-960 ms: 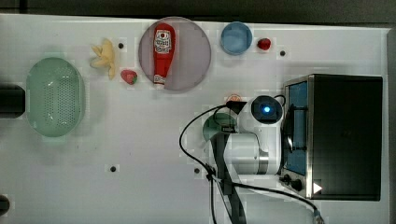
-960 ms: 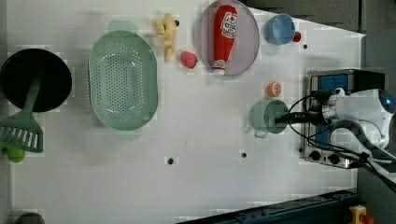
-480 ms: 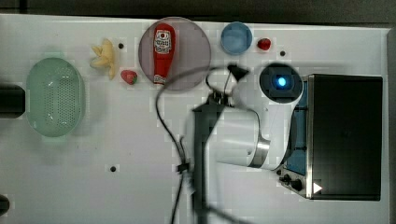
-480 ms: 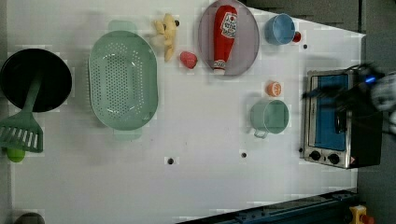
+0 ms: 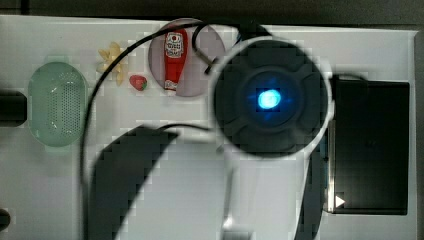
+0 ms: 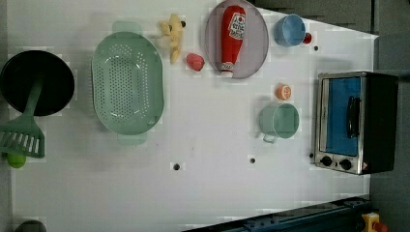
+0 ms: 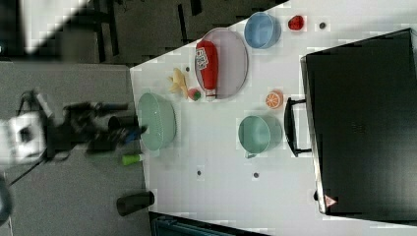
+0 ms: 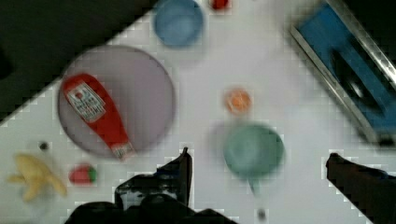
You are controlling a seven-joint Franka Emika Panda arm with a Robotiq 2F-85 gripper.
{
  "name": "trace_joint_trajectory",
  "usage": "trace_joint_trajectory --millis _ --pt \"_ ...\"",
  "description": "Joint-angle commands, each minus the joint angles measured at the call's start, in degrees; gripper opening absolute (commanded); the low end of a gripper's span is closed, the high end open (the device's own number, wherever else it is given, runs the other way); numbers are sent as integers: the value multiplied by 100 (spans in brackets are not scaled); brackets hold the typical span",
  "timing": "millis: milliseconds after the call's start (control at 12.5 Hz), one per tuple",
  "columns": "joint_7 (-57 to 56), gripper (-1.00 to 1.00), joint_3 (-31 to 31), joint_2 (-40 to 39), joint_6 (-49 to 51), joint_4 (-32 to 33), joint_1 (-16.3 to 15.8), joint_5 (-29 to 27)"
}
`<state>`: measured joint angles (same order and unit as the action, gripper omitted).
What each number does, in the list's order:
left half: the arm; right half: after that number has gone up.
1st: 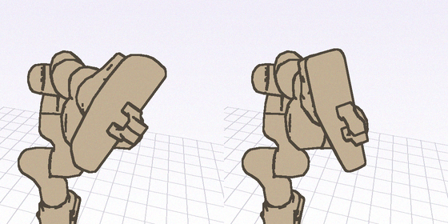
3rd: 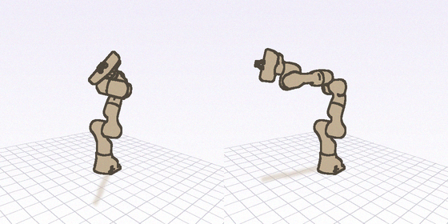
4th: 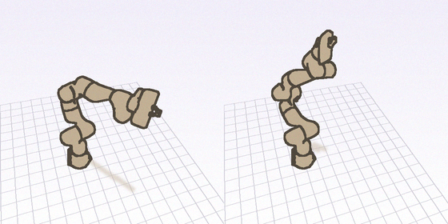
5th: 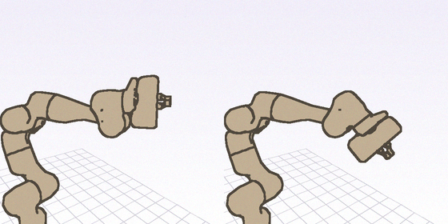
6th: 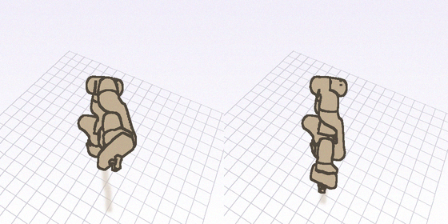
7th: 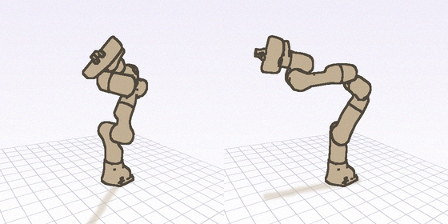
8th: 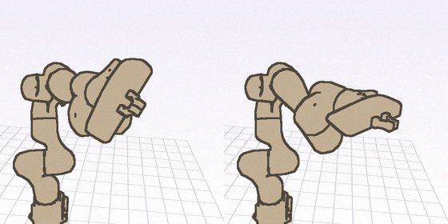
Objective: Drag mug left to right.
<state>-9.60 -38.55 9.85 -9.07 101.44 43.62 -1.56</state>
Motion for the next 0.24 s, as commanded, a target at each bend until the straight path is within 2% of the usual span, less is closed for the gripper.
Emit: trace_joint_trajectory --millis 80,240 --pt "1317 100 -65 -188 864 -73 4 -326" --pt "1316 100 -43 -190 1039 -185 9 -557"
